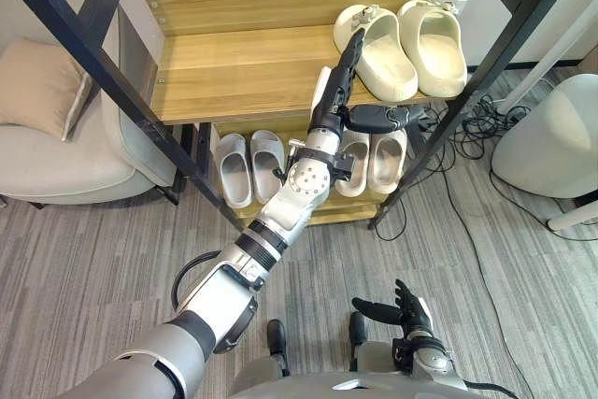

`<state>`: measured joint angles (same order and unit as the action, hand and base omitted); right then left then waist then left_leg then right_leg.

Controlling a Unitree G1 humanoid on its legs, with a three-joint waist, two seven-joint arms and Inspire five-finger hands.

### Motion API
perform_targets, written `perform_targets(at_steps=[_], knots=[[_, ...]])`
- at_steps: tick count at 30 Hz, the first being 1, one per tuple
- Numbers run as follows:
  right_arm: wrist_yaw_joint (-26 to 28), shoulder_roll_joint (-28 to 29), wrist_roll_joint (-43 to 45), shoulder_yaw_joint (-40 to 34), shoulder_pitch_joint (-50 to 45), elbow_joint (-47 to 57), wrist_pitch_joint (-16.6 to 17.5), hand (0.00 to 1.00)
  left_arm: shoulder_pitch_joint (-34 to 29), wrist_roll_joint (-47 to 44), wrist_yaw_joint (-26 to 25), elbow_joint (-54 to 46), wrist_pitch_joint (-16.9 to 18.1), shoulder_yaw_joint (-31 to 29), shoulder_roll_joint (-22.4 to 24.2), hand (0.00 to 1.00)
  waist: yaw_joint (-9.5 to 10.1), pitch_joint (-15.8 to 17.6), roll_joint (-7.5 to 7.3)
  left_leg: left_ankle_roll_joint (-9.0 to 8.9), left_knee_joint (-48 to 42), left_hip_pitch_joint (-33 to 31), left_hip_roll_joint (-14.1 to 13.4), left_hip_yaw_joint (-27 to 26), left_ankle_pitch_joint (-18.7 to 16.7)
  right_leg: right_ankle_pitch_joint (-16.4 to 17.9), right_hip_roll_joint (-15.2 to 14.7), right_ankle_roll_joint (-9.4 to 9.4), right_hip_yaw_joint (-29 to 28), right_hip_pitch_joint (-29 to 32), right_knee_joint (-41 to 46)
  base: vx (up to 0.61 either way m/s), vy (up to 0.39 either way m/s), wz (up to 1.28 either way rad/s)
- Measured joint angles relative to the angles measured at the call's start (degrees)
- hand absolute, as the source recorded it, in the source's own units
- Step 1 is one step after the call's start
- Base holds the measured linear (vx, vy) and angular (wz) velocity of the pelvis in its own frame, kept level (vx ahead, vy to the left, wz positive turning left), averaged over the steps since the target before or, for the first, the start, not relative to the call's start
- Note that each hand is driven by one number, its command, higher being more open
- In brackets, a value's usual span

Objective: Organize the slippers on the shoe rack

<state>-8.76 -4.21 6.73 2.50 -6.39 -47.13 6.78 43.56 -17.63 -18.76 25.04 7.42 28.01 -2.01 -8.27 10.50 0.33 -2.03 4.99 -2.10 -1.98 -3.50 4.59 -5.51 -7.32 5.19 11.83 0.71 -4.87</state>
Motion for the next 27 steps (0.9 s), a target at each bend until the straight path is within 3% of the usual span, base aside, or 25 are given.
perform_targets(at_steps=[17, 23, 27], knots=[[0.0, 0.4, 0.1, -0.3, 0.0, -0.1, -0.4, 1.00, 0.4, 0.3, 0.5, 0.0, -0.9, 0.0, -0.1, 1.00, 0.31, 0.0, -0.40, 0.11, 0.0, 0.4, 0.2, 1.0, 0.1, 0.0, -0.5, 0.06, 0.7, -0.9, 0.1, 0.00, 0.004, 0.02], [0.0, 0.2, 0.1, -0.2, -0.1, -1.0, -0.8, 1.00, -1.2, 0.2, 0.5, -14.1, -1.2, -0.2, -1.0, 1.00, 1.88, -0.3, -0.24, 0.24, 0.0, 0.2, 0.6, 2.8, 0.4, 0.4, -0.5, 0.18, 2.4, -1.7, 0.1, 0.00, 0.011, 0.14], [0.0, 0.0, 0.1, 0.2, -0.1, -2.5, -1.5, 1.00, -7.4, -2.2, 1.6, -23.8, 0.7, -0.1, -1.2, 1.00, 3.42, -1.9, 0.21, 0.24, 0.0, 0.2, 0.6, 3.3, 0.4, 0.7, -0.5, 0.11, 2.8, -2.0, 0.1, -0.01, 0.013, 0.10]])
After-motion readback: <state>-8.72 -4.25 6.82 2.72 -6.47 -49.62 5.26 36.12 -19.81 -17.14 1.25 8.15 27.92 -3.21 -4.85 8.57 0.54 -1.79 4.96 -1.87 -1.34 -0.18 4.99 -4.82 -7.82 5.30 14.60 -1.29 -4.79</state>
